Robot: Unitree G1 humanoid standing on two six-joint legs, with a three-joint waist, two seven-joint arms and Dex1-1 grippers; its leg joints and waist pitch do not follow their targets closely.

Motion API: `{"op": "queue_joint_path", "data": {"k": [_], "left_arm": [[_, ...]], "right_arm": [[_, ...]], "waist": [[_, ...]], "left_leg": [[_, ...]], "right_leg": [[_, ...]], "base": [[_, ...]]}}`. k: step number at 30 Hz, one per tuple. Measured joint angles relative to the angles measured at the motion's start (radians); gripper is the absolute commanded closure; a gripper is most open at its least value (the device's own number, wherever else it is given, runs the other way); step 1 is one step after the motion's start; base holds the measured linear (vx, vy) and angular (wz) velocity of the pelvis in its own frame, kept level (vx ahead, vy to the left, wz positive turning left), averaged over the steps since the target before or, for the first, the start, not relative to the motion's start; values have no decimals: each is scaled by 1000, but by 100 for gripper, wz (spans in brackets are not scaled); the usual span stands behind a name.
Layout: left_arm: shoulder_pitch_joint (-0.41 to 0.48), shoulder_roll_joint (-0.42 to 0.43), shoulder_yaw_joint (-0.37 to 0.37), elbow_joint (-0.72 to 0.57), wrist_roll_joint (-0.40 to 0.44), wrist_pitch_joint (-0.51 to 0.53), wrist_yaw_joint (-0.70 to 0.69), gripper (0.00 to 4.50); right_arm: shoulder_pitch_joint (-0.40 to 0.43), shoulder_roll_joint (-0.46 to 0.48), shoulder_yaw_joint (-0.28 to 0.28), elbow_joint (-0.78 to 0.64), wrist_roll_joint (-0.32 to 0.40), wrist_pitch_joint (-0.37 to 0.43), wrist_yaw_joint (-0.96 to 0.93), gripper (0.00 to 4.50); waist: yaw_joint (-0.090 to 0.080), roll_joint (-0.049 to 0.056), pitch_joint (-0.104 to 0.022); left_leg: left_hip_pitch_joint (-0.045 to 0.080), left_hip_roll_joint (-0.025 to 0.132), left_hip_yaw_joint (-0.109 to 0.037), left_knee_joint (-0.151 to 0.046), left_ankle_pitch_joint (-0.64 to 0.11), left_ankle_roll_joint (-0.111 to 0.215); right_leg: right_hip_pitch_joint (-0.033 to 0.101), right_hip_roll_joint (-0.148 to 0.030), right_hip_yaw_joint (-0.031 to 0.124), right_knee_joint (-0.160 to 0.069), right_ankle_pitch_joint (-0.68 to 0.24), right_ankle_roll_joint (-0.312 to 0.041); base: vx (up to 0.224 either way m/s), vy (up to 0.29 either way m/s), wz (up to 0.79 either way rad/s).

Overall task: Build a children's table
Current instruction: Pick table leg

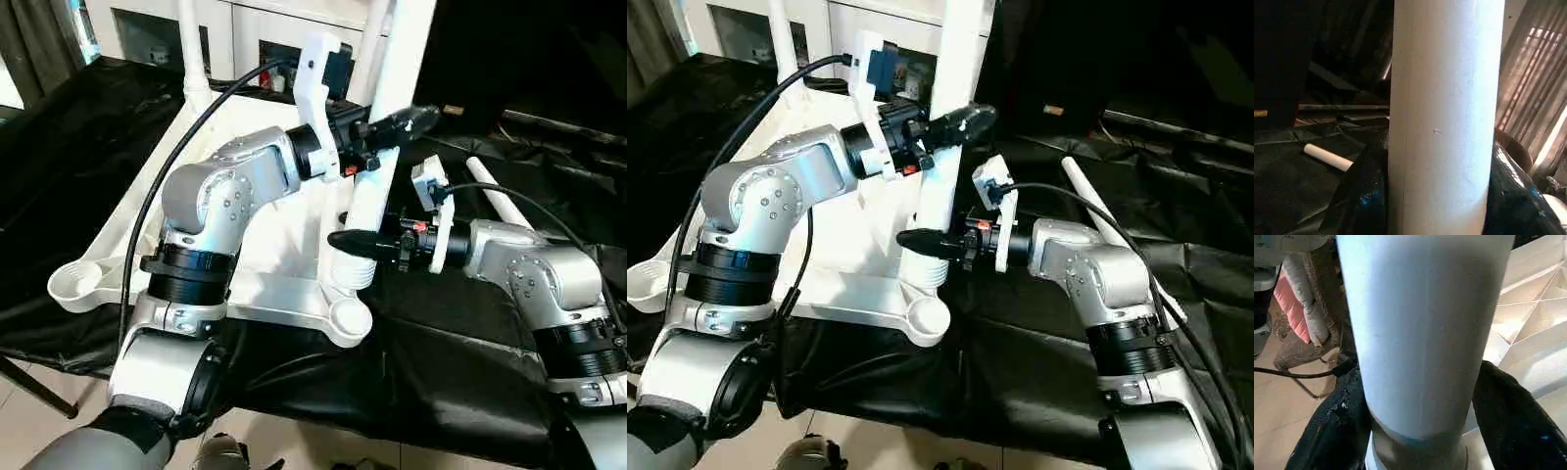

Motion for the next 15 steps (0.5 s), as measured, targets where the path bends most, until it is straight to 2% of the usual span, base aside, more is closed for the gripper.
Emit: {"op": "queue_joint_path", "data": {"k": [5,9,11,15], "left_arm": [[0,1,-1,0,0,0,-7,267],[0,7,-1,0,0,2,-12,267],[0,8,-1,0,0,2,-13,267],[0,9,-1,0,0,5,-13,267]], "right_arm": [[0,1,0,0,0,0,1,155],[0,10,0,2,2,1,7,192],[0,11,0,3,4,2,12,226],[0,11,3,3,5,2,17,245]], "waist": [[0,0,0],[-1,0,0],[0,0,0],[1,0,0]], "left_leg": [[0,0,0,0,0,0],[0,0,0,0,0,0],[0,0,0,0,0,0],[0,0,0,0,0,0]], "right_leg": [[0,0,0,0,0,0],[0,0,0,0,0,0],[0,0,0,0,0,0],[0,0,0,0,0,0]], "base": [[0,0,0],[0,0,0],[0,0,0],[0,0,0]]}}
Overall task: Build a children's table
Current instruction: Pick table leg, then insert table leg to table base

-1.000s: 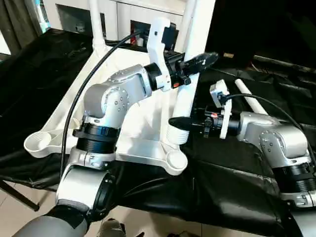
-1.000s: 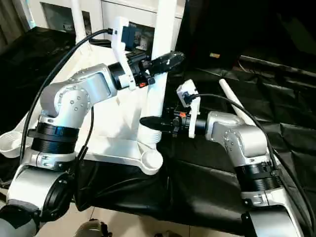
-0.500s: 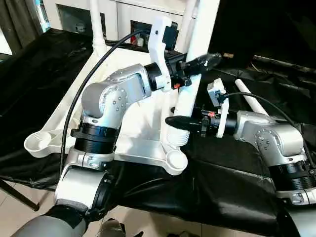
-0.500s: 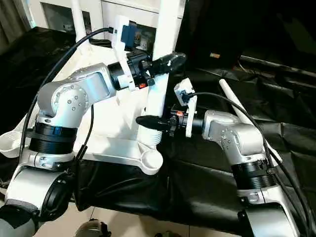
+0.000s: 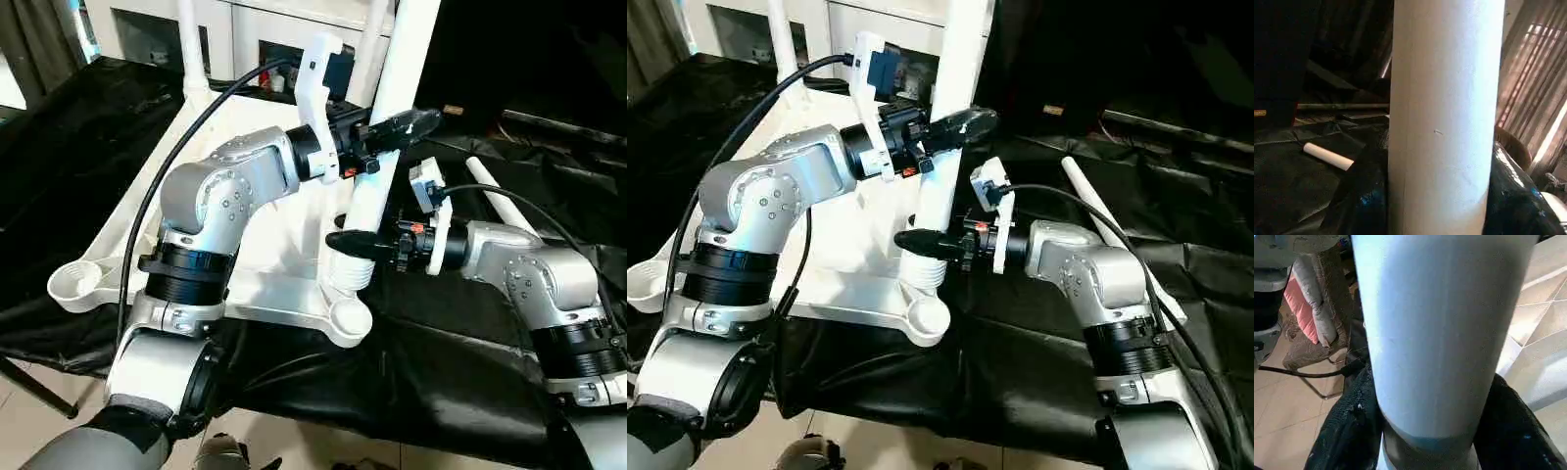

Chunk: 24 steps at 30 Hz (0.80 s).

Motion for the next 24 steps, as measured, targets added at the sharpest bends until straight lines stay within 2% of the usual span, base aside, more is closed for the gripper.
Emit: {"op": "queue_joint_path", "data": {"k": [8,10,14,15,22,24], "left_arm": [[0,4,0,0,0,6,0,268],[0,6,0,0,-1,7,0,212],[0,9,3,0,-20,21,-5,189],[0,6,7,0,-20,19,-4,164],[9,-84,153,-8,-88,-143,39,153],[3,-101,227,-7,-136,-181,67,153]], "right_arm": [[0,6,1,3,-2,-1,3,256],[0,7,1,5,-3,-3,2,257],[0,10,1,12,-5,-10,3,257],[0,12,1,12,-5,-12,2,257],[-4,58,-40,41,-2,-42,-48,257],[-4,93,-68,58,-3,-67,-96,257]], "waist": [[0,0,0],[0,0,0],[0,0,0],[0,0,0],[-1,0,0],[-3,0,0]], "left_leg": [[0,0,0,0,0,0],[0,0,0,0,0,0],[0,0,0,0,0,0],[0,0,0,0,0,0],[0,0,0,0,0,0],[0,0,0,0,0,0]], "right_leg": [[0,0,0,0,0,0],[0,0,0,0,0,0],[0,0,0,0,0,0],[0,0,0,0,0,0],[0,0,0,0,0,0],[0,0,0,1,1,-1]], "base": [[0,0,0],[0,0,0],[0,0,0],[0,0,0],[0,0,0],[0,0,0]]}}
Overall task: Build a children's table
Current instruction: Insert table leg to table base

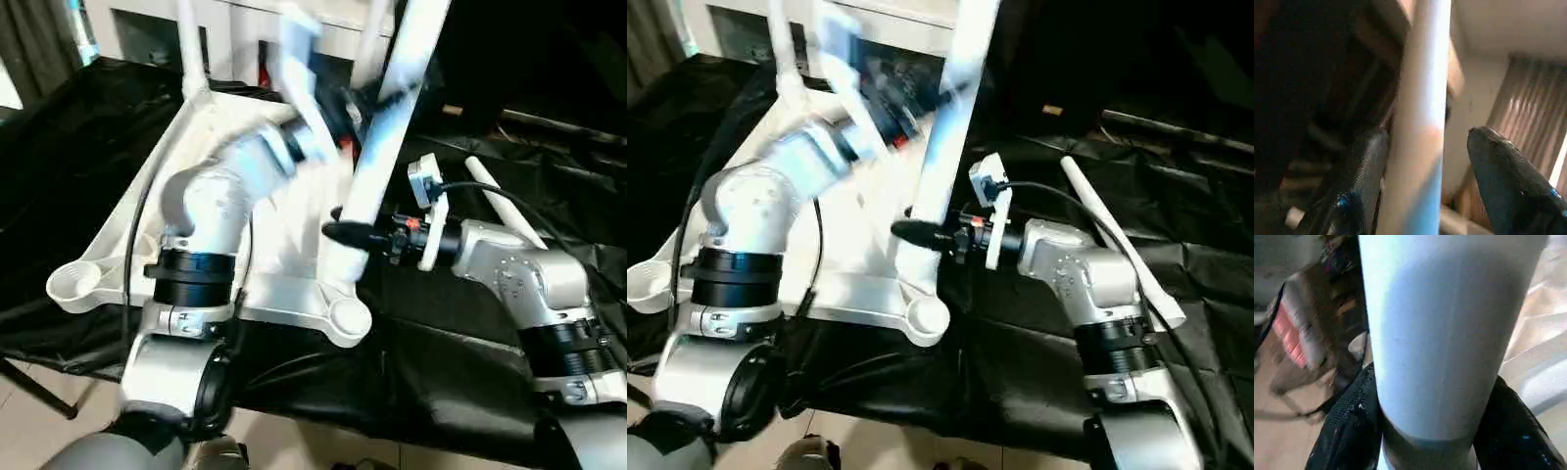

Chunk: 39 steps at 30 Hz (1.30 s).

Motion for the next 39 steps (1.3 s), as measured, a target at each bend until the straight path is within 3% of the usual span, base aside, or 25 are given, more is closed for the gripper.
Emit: {"op": "queue_joint_path", "data": {"k": [2,4,5,9,11,14,17,20,23,26,34,39], "left_arm": [[-6,24,50,-1,-39,-7,0,153],[-3,66,58,-8,-39,-7,-31,153],[22,126,31,-40,-27,-3,-89,153],[137,321,-111,-139,44,28,-311,153],[228,446,-233,-213,85,37,-437,153],[294,543,-355,-266,146,33,-533,153],[299,599,-442,-286,213,2,-572,153],[327,664,-559,-268,345,-93,-606,190],[376,701,-689,-188,498,-199,-645,214],[402,709,-751,-155,560,-231,-657,245],[380,713,-794,-109,641,-345,-631,318],[375,699,-779,-75,658,-375,-615,352]], "right_arm": [[0,36,-17,13,-7,-33,-56,257],[1,45,-24,27,-16,-56,-95,257],[2,55,-28,30,-27,-73,-125,257],[27,65,-44,33,-85,-139,-205,257],[46,63,-38,35,-124,-176,-236,257],[61,59,-36,40,-153,-188,-257,257],[71,54,-35,39,-161,-198,-261,258],[92,53,-34,39,-163,-214,-262,258],[121,78,-35,40,-166,-234,-279,258],[126,96,-35,50,-173,-251,-297,258],[167,112,-27,28,-178,-263,-317,258],[191,106,-27,-9,-178,-261,-315,258]], "waist": [[-4,0,0],[-4,0,0],[-4,0,0],[-2,0,0],[-1,-2,-1],[1,-3,-1],[-2,-4,-1],[-3,-9,-3],[-4,-14,-6],[-3,-13,-5],[-2,11,-6],[-4,14,-6]], "left_leg": [[0,0,0,0,0,0],[1,0,0,0,0,0],[1,0,0,-1,0,0],[0,1,1,-1,0,0],[0,1,1,0,0,0],[0,1,2,-1,0,0],[2,1,2,-1,0,-1],[5,1,2,-4,1,-1],[7,1,2,-5,1,-2],[6,1,2,-5,2,-3],[14,1,1,-6,2,-3],[16,1,-1,-6,2,-3]], "right_leg": [[0,0,0,1,0,0],[-1,0,0,1,0,0],[-1,0,0,1,0,0],[0,0,0,0,-1,1],[0,0,1,0,-2,2],[-1,0,1,1,-2,2],[-1,0,1,3,-2,3],[0,0,1,3,-5,8],[0,0,1,3,-5,8],[-2,0,1,3,-5,7],[3,0,1,4,-4,5],[2,0,-1,3,-4,5]], "base": [[0,0,0],[0,0,0],[0,0,0],[0,0,0],[0,0,0],[0,0,0],[0,0,0],[0,0,0],[0,0,0],[0,0,0],[0,0,0],[0,0,0]]}}
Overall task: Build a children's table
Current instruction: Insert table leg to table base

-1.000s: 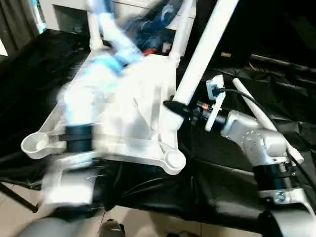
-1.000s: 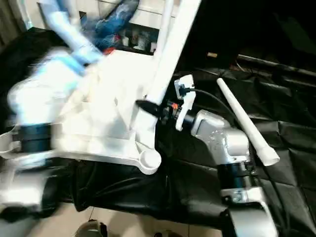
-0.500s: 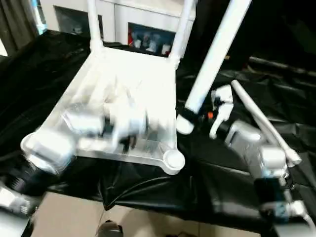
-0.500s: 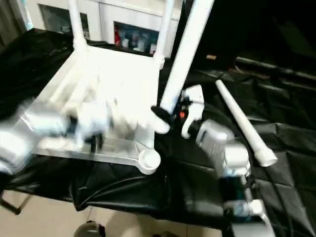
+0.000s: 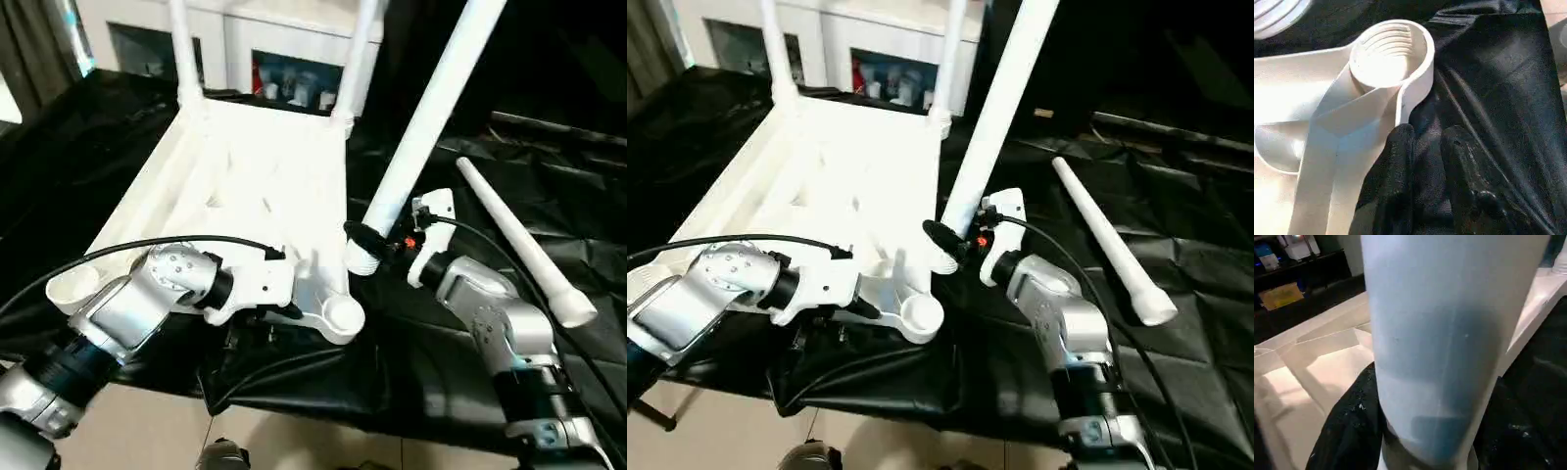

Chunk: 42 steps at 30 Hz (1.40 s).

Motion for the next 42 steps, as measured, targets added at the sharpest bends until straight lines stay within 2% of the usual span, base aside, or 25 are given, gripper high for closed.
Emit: {"op": "queue_joint_path", "data": {"k": [1,5,11,12,15,20,25,26,30,31,36,42], "left_arm": [[1,-2,7,-1,-5,6,0,370],[6,4,75,-26,-39,33,-5,381],[7,8,78,32,-9,-22,13,387],[10,7,78,46,-9,-23,13,368],[15,-6,78,73,-3,-40,20,350],[13,-31,75,157,39,-102,46,347],[3,-43,71,201,50,-117,30,344],[0,-43,71,207,51,-117,21,375],[-4,-53,71,227,51,-132,11,392],[-5,-54,72,229,51,-133,11,420],[-8,-53,75,228,48,-122,-11,448],[2,-50,103,227,25,-94,-15,450]], "right_arm": [[0,-1,0,0,0,0,1,258],[0,-7,0,0,1,1,3,258],[-2,-6,2,0,1,2,4,258],[-2,-6,3,0,1,2,4,258],[-2,-5,9,0,1,2,5,258],[-2,-5,10,0,1,6,6,258],[-2,-5,10,-1,1,11,5,258],[-1,-5,10,-1,1,11,5,258],[-2,-5,10,-2,1,12,5,258],[-2,-5,10,-2,1,12,5,258],[-2,-5,11,-2,1,12,5,258],[-2,-5,11,-2,1,14,7,258]], "waist": [[-1,0,0],[-3,0,0],[-3,0,0],[-3,0,0],[-2,0,0],[-2,1,1],[-1,1,1],[-1,1,1],[0,2,1],[0,2,1],[-4,1,1],[-12,1,1]], "left_leg": [[0,0,0,0,0,0],[0,0,-2,0,0,0],[1,0,-3,0,0,0],[1,0,-3,0,0,0],[1,0,-3,0,0,0],[1,0,-3,0,0,0],[1,0,-3,0,0,0],[1,0,-3,0,0,0],[1,0,-3,0,0,0],[1,0,-3,0,0,0],[1,0,-3,0,0,0],[1,0,-3,-1,0,0]], "right_leg": [[0,0,0,-1,0,0],[-3,0,-2,-4,0,0],[-3,-1,-4,-9,0,0],[-3,-1,-4,-10,0,0],[-3,-1,-5,-14,0,0],[-3,-1,-5,-18,0,0],[-3,-1,-5,-17,3,-5],[-3,-1,-5,-16,4,-6],[-3,-1,-5,-15,5,-8],[-3,-1,-5,-14,5,-8],[-5,-1,-5,-14,5,-9],[-8,-1,-5,-11,8,-12]], "base": [[0,0,0],[0,0,0],[0,0,0],[0,0,0],[0,0,0],[0,0,0],[0,0,0],[0,0,0],[0,0,0],[0,0,0],[0,0,0],[0,0,0]]}}
